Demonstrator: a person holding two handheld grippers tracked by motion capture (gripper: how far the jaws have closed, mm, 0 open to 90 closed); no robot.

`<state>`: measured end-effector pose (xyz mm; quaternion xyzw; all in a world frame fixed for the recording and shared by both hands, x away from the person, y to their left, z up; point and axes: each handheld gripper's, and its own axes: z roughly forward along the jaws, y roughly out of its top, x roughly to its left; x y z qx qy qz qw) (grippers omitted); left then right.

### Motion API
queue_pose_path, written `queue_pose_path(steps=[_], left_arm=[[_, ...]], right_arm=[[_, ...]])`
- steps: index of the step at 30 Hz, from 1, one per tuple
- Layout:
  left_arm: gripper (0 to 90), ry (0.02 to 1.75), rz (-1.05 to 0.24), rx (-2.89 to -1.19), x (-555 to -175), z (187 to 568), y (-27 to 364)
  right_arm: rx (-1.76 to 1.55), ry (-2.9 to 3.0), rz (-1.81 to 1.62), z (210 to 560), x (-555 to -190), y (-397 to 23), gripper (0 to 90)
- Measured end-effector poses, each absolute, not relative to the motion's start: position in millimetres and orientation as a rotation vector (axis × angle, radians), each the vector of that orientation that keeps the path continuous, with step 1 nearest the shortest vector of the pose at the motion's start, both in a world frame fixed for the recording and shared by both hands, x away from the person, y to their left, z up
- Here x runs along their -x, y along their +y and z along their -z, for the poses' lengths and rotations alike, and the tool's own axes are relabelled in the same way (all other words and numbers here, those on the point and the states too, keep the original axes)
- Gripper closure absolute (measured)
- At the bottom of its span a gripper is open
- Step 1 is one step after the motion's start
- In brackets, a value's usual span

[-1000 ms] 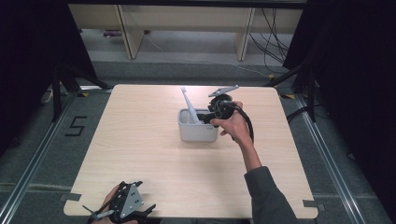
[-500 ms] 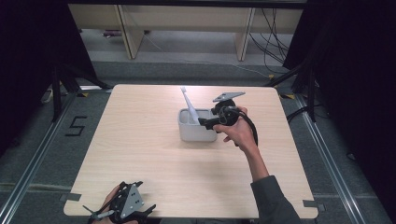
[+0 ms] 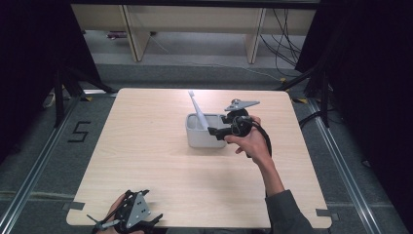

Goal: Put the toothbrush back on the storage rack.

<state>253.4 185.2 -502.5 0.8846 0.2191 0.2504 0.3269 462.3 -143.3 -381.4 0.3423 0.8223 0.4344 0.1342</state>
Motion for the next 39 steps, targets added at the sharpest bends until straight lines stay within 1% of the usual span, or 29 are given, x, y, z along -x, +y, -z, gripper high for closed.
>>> queue_pose_path(steps=[6,8,17,22,23,24,39], left_arm=[[14.9,0.575,-0.658,-2.316,-253.3,502.4,185.4],[15.0,0.577,-0.658,-2.313,-253.4,502.4,185.5],[14.9,0.575,-0.665,-2.327,-254.1,502.0,186.6],[14.9,0.575,-0.672,-2.321,-254.2,501.7,186.5],[14.9,0.590,-0.670,-2.292,-253.8,503.0,185.6],[14.9,0.577,-0.675,-2.316,-254.1,501.6,186.9],[14.9,0.581,-0.659,-2.311,-254.1,500.7,187.5]], right_arm=[[-0.978,2.370,-1.258,381.9,-455.3,-145.9,28.5],[-1.019,2.382,-1.263,382.4,-450.6,-145.8,27.0],[-0.987,2.385,-1.268,387.0,-438.2,-150.1,21.4],[-0.981,2.387,-1.280,392.4,-433.0,-156.4,22.1],[-0.985,2.380,-1.274,392.6,-431.4,-158.4,22.1],[-1.023,2.377,-1.302,393.9,-429.1,-158.5,22.1],[-1.026,2.383,-1.279,403.7,-416.8,-170.3,21.3]])
